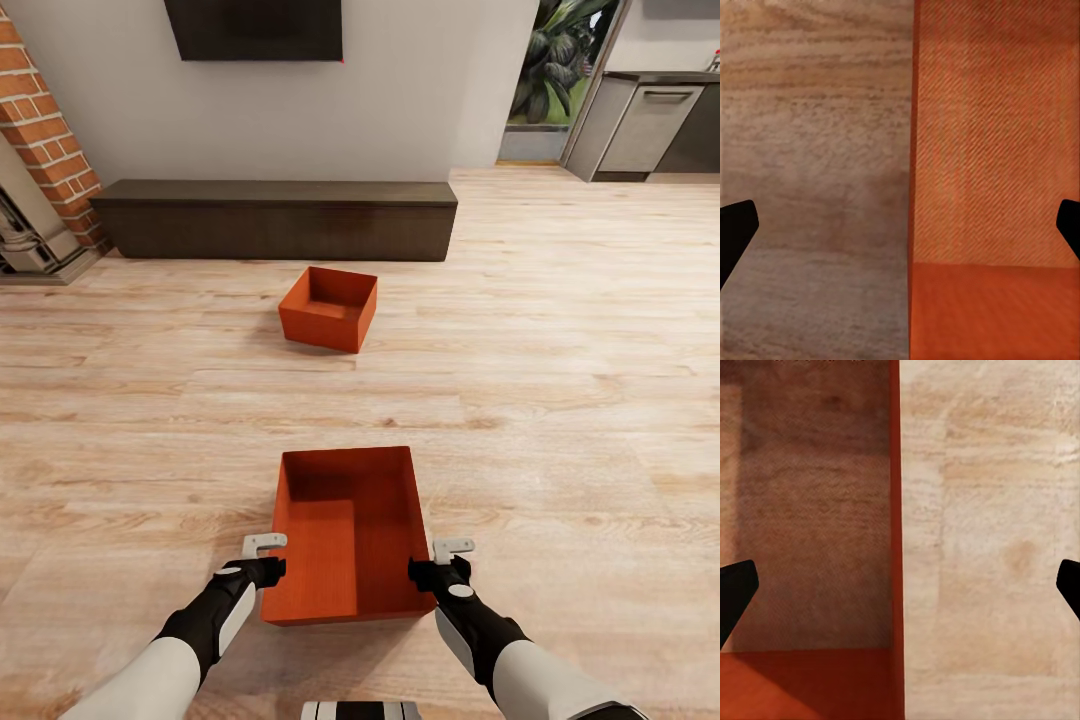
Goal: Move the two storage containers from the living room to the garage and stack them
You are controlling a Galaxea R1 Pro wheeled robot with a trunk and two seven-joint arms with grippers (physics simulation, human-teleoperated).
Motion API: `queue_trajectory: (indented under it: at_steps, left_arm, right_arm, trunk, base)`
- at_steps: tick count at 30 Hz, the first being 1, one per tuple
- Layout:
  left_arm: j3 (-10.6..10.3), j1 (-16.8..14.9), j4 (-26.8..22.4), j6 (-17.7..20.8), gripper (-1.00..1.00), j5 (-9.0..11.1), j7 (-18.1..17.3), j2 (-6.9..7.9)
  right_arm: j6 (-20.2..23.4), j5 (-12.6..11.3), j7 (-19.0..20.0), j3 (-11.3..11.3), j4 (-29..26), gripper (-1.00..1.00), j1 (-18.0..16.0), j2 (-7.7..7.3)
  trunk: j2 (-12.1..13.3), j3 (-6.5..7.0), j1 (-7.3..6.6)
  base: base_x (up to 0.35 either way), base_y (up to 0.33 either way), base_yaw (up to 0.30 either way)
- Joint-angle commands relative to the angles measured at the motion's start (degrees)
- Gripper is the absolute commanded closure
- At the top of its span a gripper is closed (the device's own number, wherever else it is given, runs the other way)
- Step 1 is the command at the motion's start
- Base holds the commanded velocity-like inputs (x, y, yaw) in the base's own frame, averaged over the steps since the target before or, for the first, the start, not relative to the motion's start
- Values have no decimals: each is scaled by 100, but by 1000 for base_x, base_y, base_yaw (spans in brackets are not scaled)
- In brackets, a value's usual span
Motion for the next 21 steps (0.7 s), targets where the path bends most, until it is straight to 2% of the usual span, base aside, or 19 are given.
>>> queue_trajectory:
  at_steps: [1, 9, 21]
  left_arm:
    - [-3, 0, -13, 30, -100, 35, 24, -1]
    - [-3, 0, -14, 31, -100, 35, 24, -1]
    - [3, 0, -6, 32, -100, 35, 24, -1]
  right_arm:
    - [-24, -54, -30, 46, 5, -100, -4, -2]
    - [-29, -54, -30, 46, -3, -100, -4, -2]
    - [-42, -54, -30, 46, -6, -100, -4, -2]
  trunk:
    - [-1, -4, -1]
    - [-1, -4, -1]
    - [-483, -219, 263]
  base:
    - [0, 0, 0]
    - [0, 0, 0]
    - [0, 0, 0]
